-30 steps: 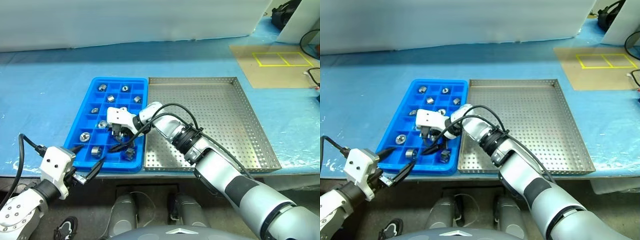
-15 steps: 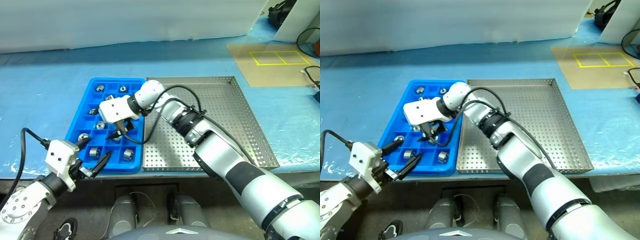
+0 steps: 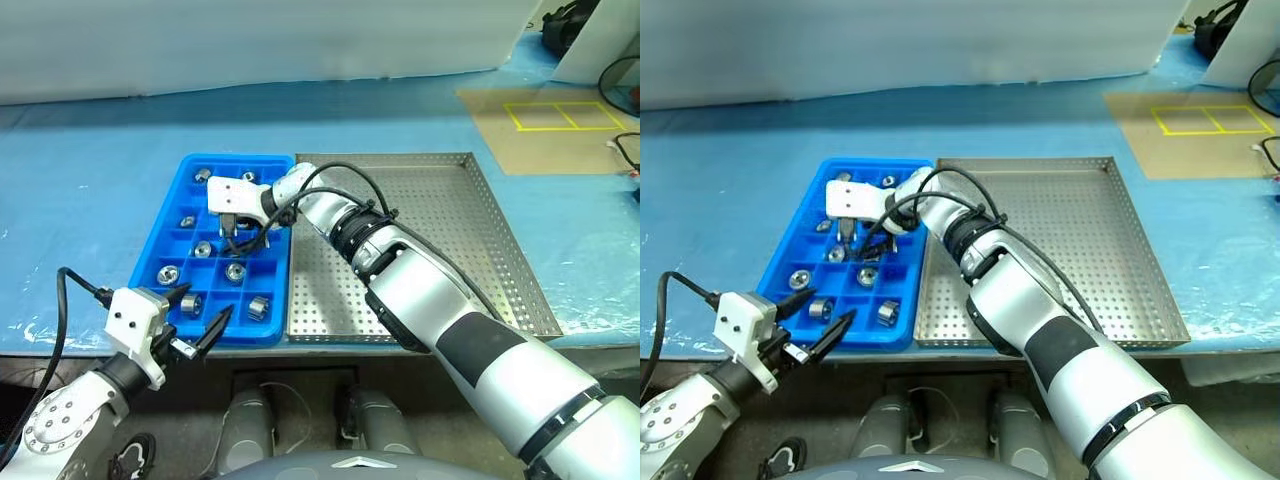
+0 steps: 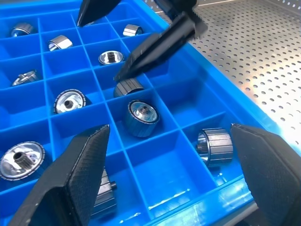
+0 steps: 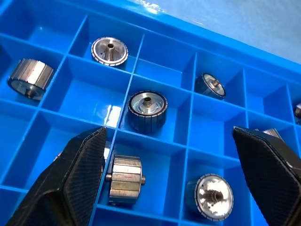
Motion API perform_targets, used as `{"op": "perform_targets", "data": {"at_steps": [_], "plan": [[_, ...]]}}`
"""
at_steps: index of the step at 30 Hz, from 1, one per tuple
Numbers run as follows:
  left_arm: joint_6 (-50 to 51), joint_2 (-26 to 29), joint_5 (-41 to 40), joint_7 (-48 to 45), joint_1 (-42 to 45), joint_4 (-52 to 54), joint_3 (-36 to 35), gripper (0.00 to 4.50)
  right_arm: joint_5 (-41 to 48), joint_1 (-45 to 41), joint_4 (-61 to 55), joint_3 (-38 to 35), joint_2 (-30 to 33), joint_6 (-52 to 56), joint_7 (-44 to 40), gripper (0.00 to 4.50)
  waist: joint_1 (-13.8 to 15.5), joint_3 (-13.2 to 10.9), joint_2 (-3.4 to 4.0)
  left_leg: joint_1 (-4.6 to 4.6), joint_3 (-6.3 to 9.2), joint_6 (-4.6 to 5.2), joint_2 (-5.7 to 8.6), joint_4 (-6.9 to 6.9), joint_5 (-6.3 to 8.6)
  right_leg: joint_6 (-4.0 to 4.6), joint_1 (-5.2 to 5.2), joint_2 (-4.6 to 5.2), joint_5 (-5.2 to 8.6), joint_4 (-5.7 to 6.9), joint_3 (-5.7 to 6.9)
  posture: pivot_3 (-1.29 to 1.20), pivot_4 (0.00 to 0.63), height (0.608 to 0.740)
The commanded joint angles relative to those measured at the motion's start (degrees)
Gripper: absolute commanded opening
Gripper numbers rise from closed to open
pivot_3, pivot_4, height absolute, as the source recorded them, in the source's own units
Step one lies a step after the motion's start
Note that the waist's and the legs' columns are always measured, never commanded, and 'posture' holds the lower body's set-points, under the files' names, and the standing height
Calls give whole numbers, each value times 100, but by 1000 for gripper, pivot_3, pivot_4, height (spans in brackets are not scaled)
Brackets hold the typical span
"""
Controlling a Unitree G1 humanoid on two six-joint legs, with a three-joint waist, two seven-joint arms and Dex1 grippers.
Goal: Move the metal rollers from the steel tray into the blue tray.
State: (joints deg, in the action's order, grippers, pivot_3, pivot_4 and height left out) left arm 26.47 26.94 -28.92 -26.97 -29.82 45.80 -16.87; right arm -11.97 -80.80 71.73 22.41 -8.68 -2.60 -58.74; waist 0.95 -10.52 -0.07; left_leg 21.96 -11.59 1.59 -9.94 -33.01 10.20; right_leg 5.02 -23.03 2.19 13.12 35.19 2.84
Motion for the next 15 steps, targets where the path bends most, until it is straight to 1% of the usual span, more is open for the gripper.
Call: {"op": "perform_targets", "data": {"at_steps": [1, 4, 8, 10, 13, 15], "plan": [[-96, -39, -64, 31, 38, 188, -34, 4306, 58, -121, -275, -144, 6, 110, -244, 4384, 3, -1, 2, 0, 0, 0, -1, 0, 0, 2, 0, 0, 2, 2, 1, -60, 150, 740], [-85, -23, -44, 19, 153, 107, -7, 4306, -32, 30, -349, -116, 69, 173, -304, 3750, 6, -3, 5, 2, 0, -1, -1, 0, -1, 4, -4, 0, 2, 4, 1, -70, 150, 740], [-62, -5, -21, -1, 265, 53, 46, 4306, 55, 195, -613, -161, 110, 502, -630, 2408, 5, -2, 4, 3, 0, -1, 1, -3, -1, 4, -3, 1, 2, 5, 1, -79, 150, 740], [-59, -32, -109, 21, 337, 67, -30, 4306, 286, 158, -829, -385, 127, 910, -774, 2408, 8, -3, 4, 3, 0, -1, 0, -3, -1, 4, -3, 1, 2, 7, 1, -71, 150, 740], [-39, -126, -379, 153, 517, 83, -281, 4306, 866, -20, -1184, -960, 108, 1815, -886, 2408, 13, -3, 5, 2, 0, -1, -1, -4, -1, 4, -4, 1, 2, 11, 2, -55, 150, 740], [-17, -297, -490, 522, 878, 46, -430, 4306, 1296, -69, -1567, -1442, 173, 2267, -692, 2408, 24, -3, 5, 2, 0, -4, -1, -4, -3, 5, -6, 0, 2, 16, 2, -47, 150, 740]]}}
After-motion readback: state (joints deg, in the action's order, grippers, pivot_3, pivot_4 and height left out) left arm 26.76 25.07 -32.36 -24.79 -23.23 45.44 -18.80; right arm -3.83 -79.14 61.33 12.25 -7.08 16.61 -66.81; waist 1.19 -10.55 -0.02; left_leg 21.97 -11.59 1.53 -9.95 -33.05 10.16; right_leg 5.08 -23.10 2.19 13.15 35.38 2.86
